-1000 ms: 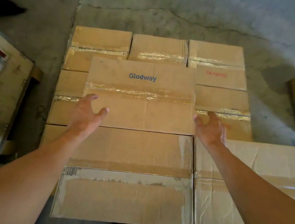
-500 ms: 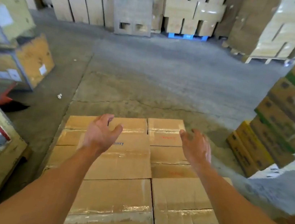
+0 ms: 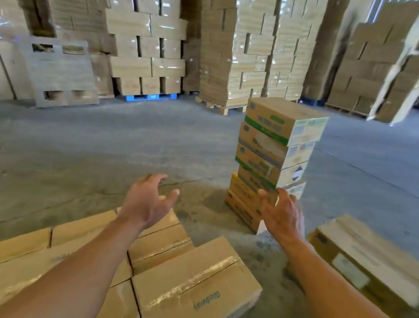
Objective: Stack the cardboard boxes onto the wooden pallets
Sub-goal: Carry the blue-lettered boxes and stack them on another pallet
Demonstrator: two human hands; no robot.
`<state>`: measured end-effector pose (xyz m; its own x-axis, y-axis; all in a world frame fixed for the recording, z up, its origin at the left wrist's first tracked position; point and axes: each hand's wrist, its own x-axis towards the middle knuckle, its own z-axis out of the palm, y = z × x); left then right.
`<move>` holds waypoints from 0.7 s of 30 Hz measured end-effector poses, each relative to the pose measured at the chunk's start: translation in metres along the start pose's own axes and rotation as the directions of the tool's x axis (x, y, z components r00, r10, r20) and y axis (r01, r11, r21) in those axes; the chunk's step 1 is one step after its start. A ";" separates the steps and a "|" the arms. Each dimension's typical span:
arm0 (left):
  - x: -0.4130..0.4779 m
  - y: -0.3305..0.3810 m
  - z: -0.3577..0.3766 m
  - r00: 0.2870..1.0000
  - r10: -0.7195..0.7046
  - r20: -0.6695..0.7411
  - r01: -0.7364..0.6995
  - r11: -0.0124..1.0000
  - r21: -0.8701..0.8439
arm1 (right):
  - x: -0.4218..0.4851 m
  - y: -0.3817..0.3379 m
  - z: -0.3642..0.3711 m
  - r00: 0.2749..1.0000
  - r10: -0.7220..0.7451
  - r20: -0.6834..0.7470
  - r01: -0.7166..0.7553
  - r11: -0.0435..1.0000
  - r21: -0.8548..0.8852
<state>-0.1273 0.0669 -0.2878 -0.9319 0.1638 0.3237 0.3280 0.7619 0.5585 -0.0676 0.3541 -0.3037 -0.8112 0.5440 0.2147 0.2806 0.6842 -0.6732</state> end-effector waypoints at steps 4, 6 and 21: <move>0.027 0.088 0.073 0.995 0.087 0.059 -0.082 0.994 -0.072 | 0.034 0.080 -0.059 0.991 0.098 -0.096 -0.099 0.995 -0.007; 0.042 0.137 0.119 0.988 0.128 0.083 -0.122 0.990 -0.075 | 0.054 0.128 -0.089 0.981 0.157 -0.115 -0.160 0.987 -0.016; 0.118 0.363 0.423 0.836 0.322 0.445 -0.285 0.947 -0.149 | 0.160 0.413 -0.211 0.804 0.563 -0.192 -0.576 0.817 -0.020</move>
<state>-0.1839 0.6278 -0.3702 -0.7423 0.6608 0.1108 0.5994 0.5810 0.5506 0.0269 0.8261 -0.3985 -0.3959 0.9156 -0.0703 0.7069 0.2550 -0.6597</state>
